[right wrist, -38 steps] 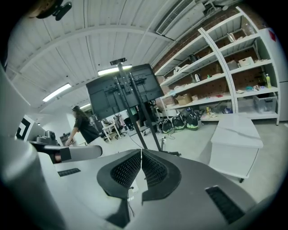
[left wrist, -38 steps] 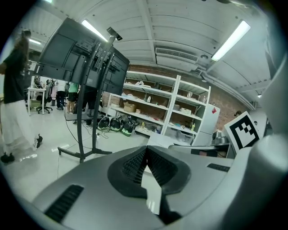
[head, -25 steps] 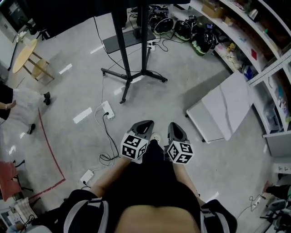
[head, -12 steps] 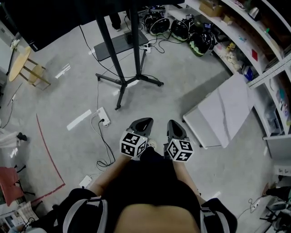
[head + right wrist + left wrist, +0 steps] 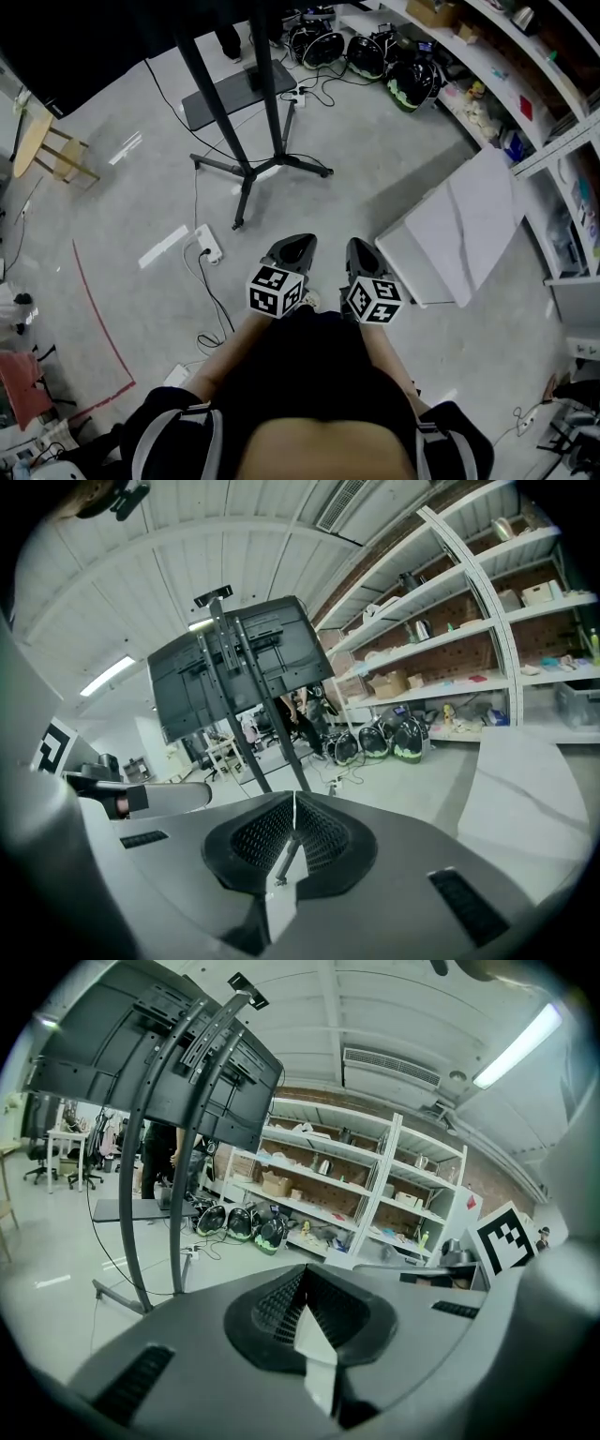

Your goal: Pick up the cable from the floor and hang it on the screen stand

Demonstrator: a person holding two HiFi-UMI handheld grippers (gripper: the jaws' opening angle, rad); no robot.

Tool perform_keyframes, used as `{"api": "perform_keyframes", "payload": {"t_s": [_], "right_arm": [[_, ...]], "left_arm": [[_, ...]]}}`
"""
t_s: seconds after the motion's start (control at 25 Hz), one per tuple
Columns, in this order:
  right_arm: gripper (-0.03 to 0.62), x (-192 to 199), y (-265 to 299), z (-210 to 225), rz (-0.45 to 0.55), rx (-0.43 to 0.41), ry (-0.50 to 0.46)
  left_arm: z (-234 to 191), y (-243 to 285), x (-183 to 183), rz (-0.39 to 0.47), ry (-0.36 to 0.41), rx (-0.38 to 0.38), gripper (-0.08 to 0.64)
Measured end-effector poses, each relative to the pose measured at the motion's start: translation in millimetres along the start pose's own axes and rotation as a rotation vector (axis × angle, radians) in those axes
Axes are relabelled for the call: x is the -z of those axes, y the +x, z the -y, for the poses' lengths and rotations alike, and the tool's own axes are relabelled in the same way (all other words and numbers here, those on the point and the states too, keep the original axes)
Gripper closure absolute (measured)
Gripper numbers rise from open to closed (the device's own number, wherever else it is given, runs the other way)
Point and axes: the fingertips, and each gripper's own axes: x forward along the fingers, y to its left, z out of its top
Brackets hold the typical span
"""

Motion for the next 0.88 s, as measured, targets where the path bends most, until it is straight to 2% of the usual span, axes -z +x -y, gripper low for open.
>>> {"api": "perform_keyframes", "payload": {"t_s": [0.36, 0.6, 0.88], "right_arm": [[0.568, 10.2, 5.7, 4.8, -0.021, 0.003, 0.025], [0.568, 3.1, 12.3, 15.2, -0.004, 0.005, 0.035], [0.568, -5.1, 26.8, 31.9, -0.005, 0.045, 0.049]], "left_arm": [[-4.2, 3.2, 19.1, -0.048, -0.021, -0.013, 0.552], [-9.1, 18.4, 12.6, -0.043, -0.025, -0.013, 0.552], [-13.2, 45.3, 0.1, -0.053, -0.015, 0.035, 0.552]]}}
